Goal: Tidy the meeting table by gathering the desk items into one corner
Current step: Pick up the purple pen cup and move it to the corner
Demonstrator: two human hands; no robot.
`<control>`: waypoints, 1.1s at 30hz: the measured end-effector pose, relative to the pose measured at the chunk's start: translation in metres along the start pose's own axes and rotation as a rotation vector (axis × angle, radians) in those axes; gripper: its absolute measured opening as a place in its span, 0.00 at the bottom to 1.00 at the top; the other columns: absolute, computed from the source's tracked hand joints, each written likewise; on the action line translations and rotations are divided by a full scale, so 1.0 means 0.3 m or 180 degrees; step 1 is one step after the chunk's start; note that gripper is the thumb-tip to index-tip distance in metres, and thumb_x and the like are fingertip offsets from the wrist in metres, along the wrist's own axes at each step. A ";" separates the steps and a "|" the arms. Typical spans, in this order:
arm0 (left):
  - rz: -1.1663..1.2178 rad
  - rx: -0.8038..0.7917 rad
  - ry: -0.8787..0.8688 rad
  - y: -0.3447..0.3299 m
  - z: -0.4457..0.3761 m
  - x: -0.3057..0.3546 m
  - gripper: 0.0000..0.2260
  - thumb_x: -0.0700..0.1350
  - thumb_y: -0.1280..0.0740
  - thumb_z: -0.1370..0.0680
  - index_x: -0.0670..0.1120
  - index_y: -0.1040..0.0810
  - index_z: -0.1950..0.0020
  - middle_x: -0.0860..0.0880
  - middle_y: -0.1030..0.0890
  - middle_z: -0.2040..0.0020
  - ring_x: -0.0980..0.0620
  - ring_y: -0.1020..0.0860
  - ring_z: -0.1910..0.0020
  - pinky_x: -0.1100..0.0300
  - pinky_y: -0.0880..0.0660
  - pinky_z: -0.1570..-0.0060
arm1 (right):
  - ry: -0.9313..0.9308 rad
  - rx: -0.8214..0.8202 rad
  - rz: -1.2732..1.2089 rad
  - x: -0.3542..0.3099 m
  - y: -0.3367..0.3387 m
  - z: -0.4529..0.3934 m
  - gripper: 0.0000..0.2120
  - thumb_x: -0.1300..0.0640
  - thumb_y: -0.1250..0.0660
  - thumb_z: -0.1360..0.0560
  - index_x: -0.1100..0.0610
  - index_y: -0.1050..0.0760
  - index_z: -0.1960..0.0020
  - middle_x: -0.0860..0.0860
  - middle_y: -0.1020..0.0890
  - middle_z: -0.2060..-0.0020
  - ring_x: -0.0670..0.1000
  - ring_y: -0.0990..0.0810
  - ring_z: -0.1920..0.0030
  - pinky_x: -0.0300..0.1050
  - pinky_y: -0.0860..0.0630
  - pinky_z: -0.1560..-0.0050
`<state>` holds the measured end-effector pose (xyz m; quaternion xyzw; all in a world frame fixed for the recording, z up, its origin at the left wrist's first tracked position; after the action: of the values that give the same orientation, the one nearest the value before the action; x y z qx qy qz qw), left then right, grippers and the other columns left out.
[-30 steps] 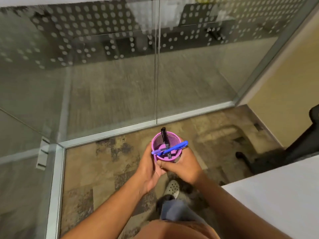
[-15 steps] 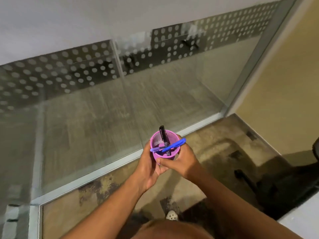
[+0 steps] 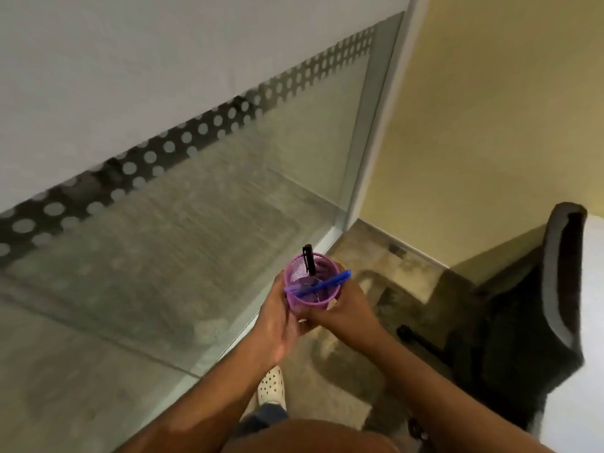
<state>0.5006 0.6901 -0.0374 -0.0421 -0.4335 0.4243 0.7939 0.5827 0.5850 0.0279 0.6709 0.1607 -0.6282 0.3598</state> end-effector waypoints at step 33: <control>-0.1549 -0.1205 0.0360 -1.629 -1.219 0.437 0.22 0.58 0.42 0.15 0.48 0.12 0.42 0.42 0.11 0.44 0.45 0.11 0.50 0.53 0.16 0.60 | -0.0388 0.2251 0.0250 0.162 1.520 -0.937 0.40 0.41 0.17 0.38 0.32 0.33 0.31 0.33 0.20 0.41 0.33 0.21 0.39 0.28 0.25 0.42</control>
<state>1.1114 0.5823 0.0335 -0.1077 -0.4573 0.1304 0.8731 1.0992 0.4515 0.0957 0.7209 -0.1143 -0.6694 0.1382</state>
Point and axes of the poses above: each hand's wrist, its own z-axis away from the middle knuckle, its own y-axis out of the back of the hand, x = y × z, the point moved 6 cm from there along -z, towards the middle knuckle
